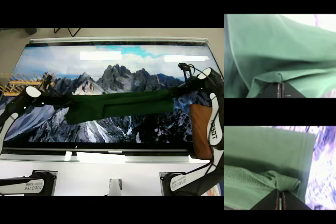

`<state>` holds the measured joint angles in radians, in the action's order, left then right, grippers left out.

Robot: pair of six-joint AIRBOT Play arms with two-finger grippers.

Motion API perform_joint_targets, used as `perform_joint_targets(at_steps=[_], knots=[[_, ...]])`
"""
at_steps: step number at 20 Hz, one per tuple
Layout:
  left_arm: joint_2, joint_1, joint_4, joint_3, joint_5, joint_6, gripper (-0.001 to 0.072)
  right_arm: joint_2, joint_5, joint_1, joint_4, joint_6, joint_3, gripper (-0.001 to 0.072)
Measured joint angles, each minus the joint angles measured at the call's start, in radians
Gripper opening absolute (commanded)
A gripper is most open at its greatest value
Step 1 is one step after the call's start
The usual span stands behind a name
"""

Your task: Fold the shirts.

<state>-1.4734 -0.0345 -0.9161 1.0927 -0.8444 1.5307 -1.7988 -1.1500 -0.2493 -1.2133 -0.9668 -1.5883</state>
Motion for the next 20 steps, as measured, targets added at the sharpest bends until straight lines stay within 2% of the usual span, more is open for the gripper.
perform_joint_targets(at_steps=[1, 2, 3, 7, 15, 16, 17, 18, 19, 20], knots=[[-0.042, 0.000, 0.008, 0.022, 0.002, 0.000, 0.0413, -0.018, 0.007, 0.002, 0.010, -0.003, -0.006, 0.0296], [-0.075, 0.003, 0.029, 0.040, 0.003, 0.000, 0.0531, -0.032, 0.016, 0.001, 0.024, -0.008, -0.011, 0.0543], [-0.096, 0.004, 0.046, 0.054, 0.003, 0.002, 0.0529, -0.040, 0.019, 0.000, 0.037, -0.008, -0.014, 0.0689], [-0.108, 0.027, 0.082, 0.126, -0.057, -0.033, 0.0507, -0.029, 0.017, -0.035, 0.072, 0.037, -0.035, 0.0685], [0.091, -0.009, 0.104, 0.213, -0.124, -0.072, 0.0507, -0.113, -0.117, -0.113, 0.152, 0.025, -0.045, 0.0694], [0.118, -0.021, 0.105, 0.216, -0.125, -0.072, 0.0507, -0.125, -0.137, -0.105, 0.163, 0.026, -0.045, 0.0680], [0.140, -0.034, 0.105, 0.219, -0.127, -0.073, 0.0507, -0.135, -0.148, -0.094, 0.179, 0.026, -0.045, 0.0635], [0.160, -0.049, 0.104, 0.219, -0.127, -0.074, 0.0507, -0.142, -0.160, -0.080, 0.189, 0.027, -0.047, 0.0519], [0.175, -0.066, 0.105, 0.221, -0.128, -0.074, 0.0507, -0.148, -0.164, -0.066, 0.193, 0.027, -0.047, 0.0258], [0.184, -0.083, 0.105, 0.221, -0.129, -0.075, 0.0507, -0.154, -0.171, -0.050, 0.191, 0.026, -0.045, 0.0038]])
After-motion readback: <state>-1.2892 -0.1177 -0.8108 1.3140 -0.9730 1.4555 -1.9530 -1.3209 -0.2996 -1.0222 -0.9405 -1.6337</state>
